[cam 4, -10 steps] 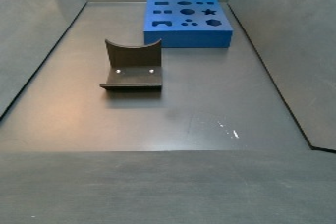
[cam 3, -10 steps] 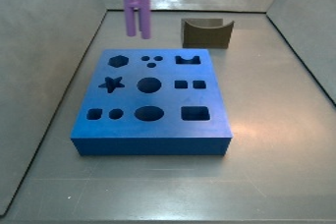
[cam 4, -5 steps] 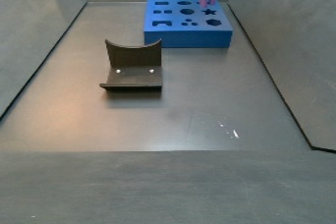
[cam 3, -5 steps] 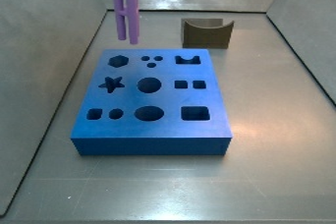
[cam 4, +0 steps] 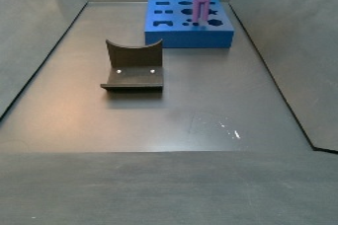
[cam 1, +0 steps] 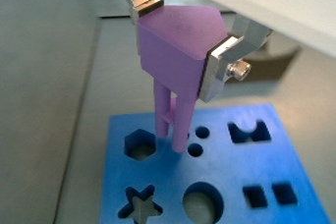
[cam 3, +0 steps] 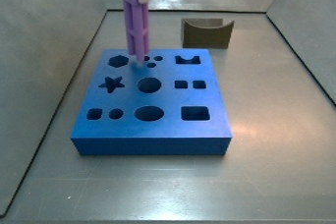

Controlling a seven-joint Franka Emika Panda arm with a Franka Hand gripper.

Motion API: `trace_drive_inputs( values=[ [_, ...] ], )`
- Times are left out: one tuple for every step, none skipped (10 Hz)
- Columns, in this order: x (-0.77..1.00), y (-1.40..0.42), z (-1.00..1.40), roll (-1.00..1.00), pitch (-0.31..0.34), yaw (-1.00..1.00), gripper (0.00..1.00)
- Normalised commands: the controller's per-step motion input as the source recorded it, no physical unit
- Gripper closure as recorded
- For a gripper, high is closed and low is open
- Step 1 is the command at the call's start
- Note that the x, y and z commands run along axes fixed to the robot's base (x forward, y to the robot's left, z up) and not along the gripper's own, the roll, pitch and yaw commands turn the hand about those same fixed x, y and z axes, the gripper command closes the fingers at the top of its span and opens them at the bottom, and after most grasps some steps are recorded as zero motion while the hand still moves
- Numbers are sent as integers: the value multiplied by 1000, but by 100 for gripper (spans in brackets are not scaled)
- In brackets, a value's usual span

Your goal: Insert the 3 prong object.

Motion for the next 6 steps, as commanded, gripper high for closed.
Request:
trace_drive_inputs(
  values=[
    [551,60,-240,-21,0,-651,100],
    [529,46,-66,0,44,-514,100],
    [106,0,-109,0,0,0,100],
    [0,0,-186,0,-3,0,100],
    [37,-43,-420,-26,-111,-251,100],
    [40,-11,-537,-44,-146,-380,100]
  ],
)
